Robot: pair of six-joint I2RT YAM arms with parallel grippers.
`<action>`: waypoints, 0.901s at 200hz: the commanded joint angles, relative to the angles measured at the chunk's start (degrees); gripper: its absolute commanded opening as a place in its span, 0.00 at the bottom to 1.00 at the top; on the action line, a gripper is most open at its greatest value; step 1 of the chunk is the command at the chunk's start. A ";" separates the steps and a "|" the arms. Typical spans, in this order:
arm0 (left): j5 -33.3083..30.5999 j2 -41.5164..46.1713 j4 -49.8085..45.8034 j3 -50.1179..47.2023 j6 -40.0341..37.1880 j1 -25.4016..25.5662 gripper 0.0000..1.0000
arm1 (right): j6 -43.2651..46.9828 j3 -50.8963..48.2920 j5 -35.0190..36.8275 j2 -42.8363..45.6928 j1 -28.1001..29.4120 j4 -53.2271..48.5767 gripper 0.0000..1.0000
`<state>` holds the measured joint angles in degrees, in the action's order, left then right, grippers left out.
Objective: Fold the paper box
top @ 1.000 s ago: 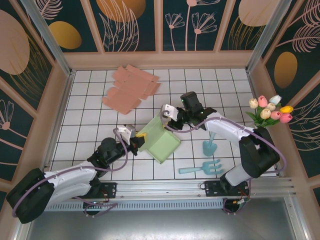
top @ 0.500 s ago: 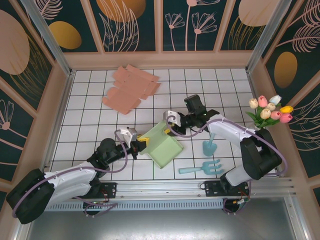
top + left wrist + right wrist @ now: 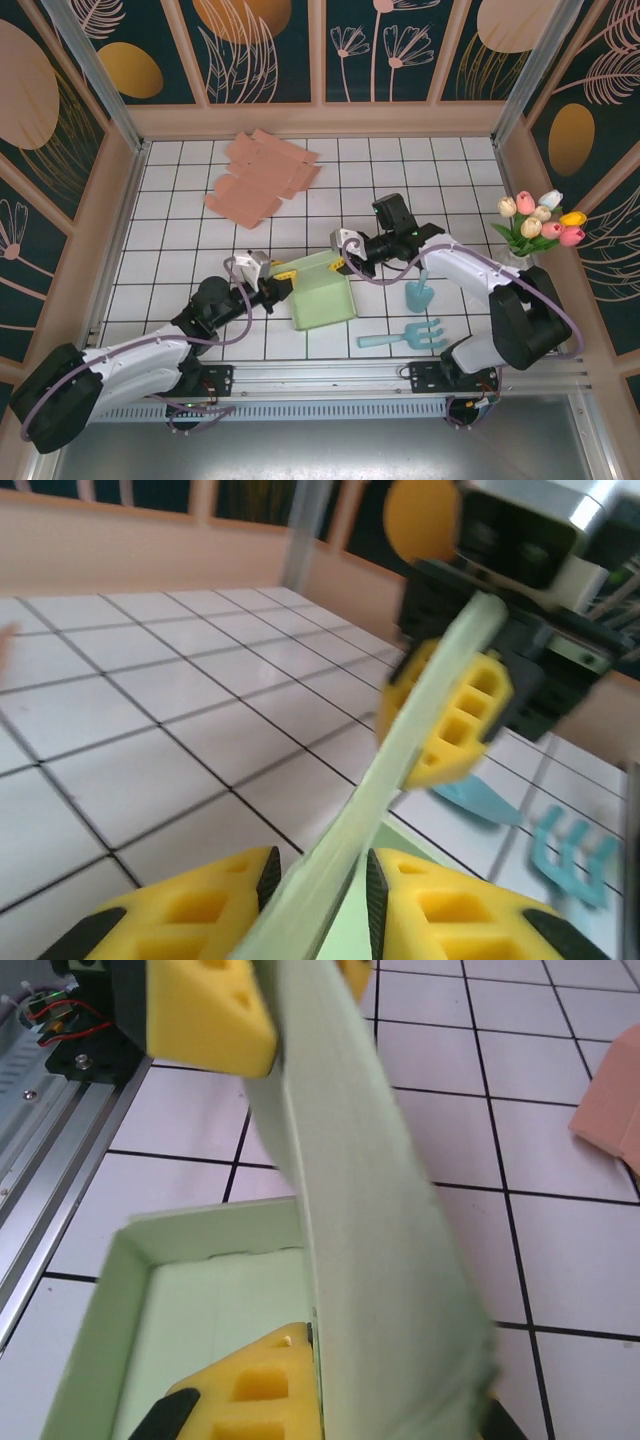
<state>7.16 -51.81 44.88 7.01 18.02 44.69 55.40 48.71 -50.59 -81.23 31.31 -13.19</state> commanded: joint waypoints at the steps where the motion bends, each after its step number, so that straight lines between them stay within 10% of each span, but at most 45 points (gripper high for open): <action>1: -16.68 5.83 -6.55 1.27 7.95 0.44 0.24 | -3.26 -2.31 3.47 2.34 -2.25 8.68 0.00; 23: -29.74 12.34 -16.85 0.30 17.16 0.48 0.20 | -4.98 -3.18 5.36 2.72 -2.66 11.32 0.00; 70: -33.01 7.70 -25.11 5.87 16.82 -0.30 0.19 | -5.46 -3.59 4.88 3.08 -2.62 11.87 0.00; 180: -8.68 -21.92 -7.41 15.91 15.13 -4.61 0.08 | -7.53 -9.56 11.45 5.19 -0.72 22.07 0.00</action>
<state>-8.25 -71.16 30.74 20.69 32.01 40.16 48.60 41.45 -41.91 -78.30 29.02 3.22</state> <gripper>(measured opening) 0.089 0.062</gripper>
